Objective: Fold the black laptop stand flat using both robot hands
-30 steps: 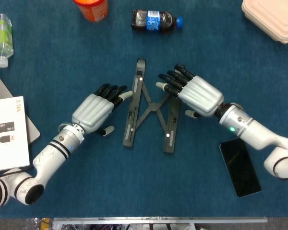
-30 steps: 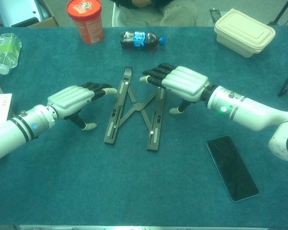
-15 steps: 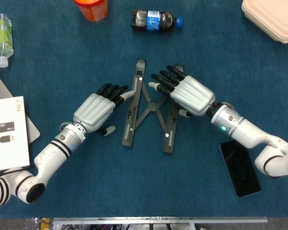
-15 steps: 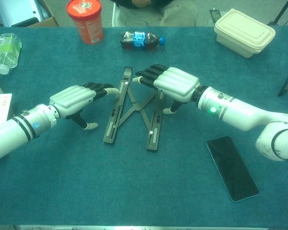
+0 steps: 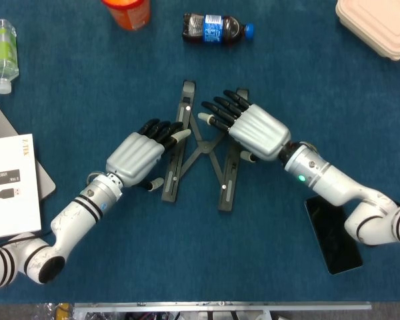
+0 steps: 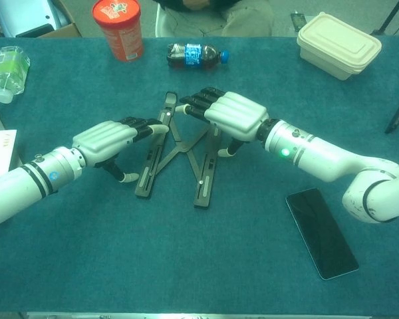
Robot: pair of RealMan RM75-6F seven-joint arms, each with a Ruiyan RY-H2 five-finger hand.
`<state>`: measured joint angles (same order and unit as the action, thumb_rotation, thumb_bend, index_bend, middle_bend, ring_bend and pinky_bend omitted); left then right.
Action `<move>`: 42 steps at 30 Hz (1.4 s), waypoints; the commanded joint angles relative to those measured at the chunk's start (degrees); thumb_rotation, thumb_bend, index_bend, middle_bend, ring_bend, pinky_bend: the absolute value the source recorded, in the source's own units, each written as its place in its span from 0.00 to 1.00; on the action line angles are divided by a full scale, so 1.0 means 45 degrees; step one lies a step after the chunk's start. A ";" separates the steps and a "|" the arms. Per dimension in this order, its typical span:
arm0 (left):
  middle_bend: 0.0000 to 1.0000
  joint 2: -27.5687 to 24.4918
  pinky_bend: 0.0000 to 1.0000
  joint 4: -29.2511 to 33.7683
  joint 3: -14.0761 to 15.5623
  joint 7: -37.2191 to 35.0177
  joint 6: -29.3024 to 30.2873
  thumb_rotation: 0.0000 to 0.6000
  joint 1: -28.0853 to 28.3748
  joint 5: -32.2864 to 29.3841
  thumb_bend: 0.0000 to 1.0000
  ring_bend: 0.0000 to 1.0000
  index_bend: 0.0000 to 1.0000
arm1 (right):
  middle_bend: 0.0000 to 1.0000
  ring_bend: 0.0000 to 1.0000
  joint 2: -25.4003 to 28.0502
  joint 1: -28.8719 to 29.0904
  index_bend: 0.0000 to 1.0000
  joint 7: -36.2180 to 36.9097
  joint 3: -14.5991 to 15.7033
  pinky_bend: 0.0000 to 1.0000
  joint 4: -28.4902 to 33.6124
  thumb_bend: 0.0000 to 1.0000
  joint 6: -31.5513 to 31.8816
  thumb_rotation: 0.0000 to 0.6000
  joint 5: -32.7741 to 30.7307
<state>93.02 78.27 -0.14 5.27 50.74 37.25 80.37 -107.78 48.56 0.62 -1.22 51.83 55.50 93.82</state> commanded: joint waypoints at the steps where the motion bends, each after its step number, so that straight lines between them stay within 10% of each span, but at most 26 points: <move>1: 0.00 -0.0021 0.00 0.0036 0.0012 -0.0005 0.0013 1.00 -0.0006 0.0012 0.25 0.00 0.00 | 0.00 0.00 -0.0059 0.0026 0.00 0.0043 -0.0023 0.00 -0.0048 0.12 0.0016 1.00 -0.0025; 33: 0.00 -0.0522 0.00 0.1064 -0.0002 -0.0718 -0.0497 1.00 -0.0113 -0.0681 0.25 0.00 0.00 | 0.00 0.00 -0.1032 0.0450 0.00 0.0687 -0.0195 0.00 -0.1001 0.12 0.0268 1.00 -0.0084; 42: 0.00 -0.1248 0.00 0.1474 0.0008 0.0034 -0.0014 1.00 -0.0295 -0.0740 0.25 0.00 0.00 | 0.00 0.00 0.0378 0.0807 0.00 0.0480 -0.0258 0.00 0.0985 0.12 -0.0451 1.00 -0.0219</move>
<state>87.92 84.43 -0.09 4.93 50.39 36.12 77.29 -108.37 51.50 3.29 -2.11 53.27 54.90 93.26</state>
